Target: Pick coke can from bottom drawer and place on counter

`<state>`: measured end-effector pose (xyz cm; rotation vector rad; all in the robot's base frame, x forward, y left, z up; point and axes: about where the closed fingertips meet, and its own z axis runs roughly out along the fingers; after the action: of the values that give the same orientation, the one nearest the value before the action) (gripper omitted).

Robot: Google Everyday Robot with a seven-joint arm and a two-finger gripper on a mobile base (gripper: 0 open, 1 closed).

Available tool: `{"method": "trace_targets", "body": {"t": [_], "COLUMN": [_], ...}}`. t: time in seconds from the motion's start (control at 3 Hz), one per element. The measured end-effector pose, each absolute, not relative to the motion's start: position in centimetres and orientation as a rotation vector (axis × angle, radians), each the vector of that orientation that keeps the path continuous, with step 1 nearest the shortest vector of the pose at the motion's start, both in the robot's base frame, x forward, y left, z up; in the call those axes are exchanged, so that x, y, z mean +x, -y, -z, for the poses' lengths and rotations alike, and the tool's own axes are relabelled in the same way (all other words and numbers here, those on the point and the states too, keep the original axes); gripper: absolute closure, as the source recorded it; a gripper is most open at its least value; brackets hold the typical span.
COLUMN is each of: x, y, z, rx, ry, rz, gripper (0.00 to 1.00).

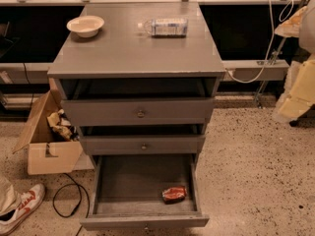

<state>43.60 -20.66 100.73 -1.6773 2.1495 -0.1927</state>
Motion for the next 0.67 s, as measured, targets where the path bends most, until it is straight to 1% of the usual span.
{"method": "trace_targets", "body": {"t": [0.33,0.67], "x": [43.7,44.3], "y": [20.6,20.4], "z": [-100.3,-96.1], "rx": [-1.677,-1.668], "ry": [-2.151,-2.163], "rz": [0.178,0.031], "gripper": [0.0,0.0]}}
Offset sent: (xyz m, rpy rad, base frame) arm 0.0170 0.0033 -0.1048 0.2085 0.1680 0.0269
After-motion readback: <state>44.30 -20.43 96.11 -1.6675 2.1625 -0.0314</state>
